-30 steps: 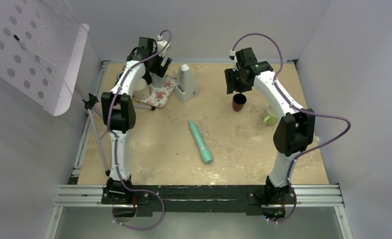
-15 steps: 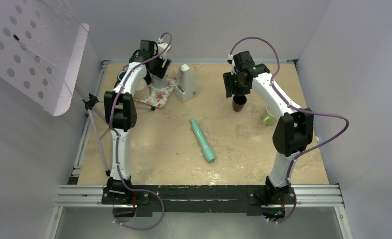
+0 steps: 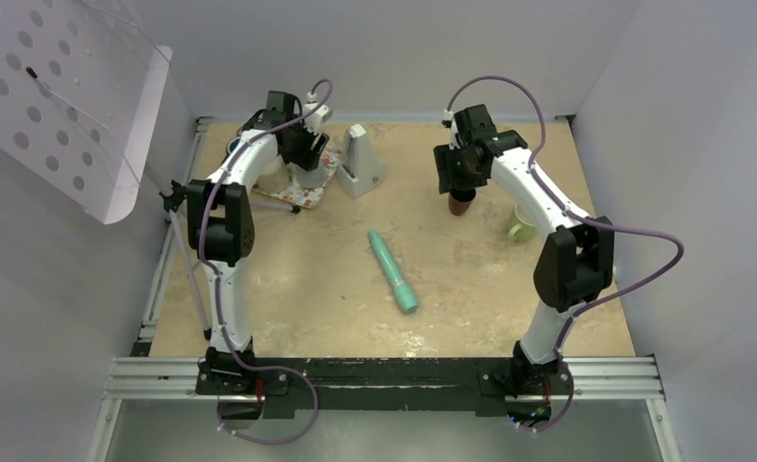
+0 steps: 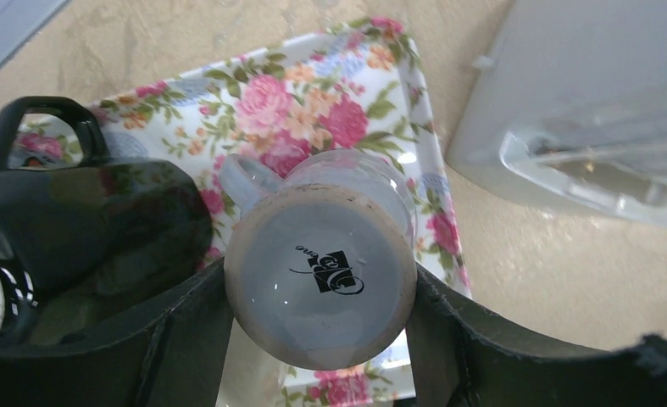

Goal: Turn the mug right side up

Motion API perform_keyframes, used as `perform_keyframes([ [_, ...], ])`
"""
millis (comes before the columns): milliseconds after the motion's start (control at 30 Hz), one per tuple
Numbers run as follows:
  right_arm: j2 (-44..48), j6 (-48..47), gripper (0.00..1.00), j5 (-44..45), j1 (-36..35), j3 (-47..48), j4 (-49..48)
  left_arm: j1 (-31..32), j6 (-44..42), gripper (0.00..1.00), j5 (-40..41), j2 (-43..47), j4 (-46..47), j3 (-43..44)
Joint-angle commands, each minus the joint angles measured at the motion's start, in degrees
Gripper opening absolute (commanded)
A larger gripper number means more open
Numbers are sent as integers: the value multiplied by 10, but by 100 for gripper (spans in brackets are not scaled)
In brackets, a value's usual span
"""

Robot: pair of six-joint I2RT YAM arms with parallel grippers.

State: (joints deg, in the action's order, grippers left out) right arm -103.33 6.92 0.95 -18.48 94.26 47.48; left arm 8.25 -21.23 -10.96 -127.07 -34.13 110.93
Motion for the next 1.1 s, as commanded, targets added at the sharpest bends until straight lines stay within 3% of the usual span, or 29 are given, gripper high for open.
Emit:
perform_keyframes([
  [0, 35, -5, 58, 10, -2, -21, -24, -4, -37, 67, -48, 59, -17, -31],
  [333, 49, -1, 58, 7, -2, -62, -43, -3, -33, 90, -31, 29, -4, -17],
  [467, 53, -1, 58, 5, -2, -66, -47, -3, -17, 91, -49, 12, -9, 6],
  [633, 55, -1, 58, 5, -2, -64, -44, -3, -8, 70, -47, -8, -35, 31],
  [867, 57, 2, 58, 4, -3, -63, -41, -4, -11, 11, -64, 20, -75, 23],
  [1000, 72, 14, 58, -8, -9, -50, -48, -5, 26, 0, 7, 45, -100, 29],
  [1067, 80, 38, 58, -24, -29, -40, -74, -6, 64, 0, 41, 50, -137, 52],
])
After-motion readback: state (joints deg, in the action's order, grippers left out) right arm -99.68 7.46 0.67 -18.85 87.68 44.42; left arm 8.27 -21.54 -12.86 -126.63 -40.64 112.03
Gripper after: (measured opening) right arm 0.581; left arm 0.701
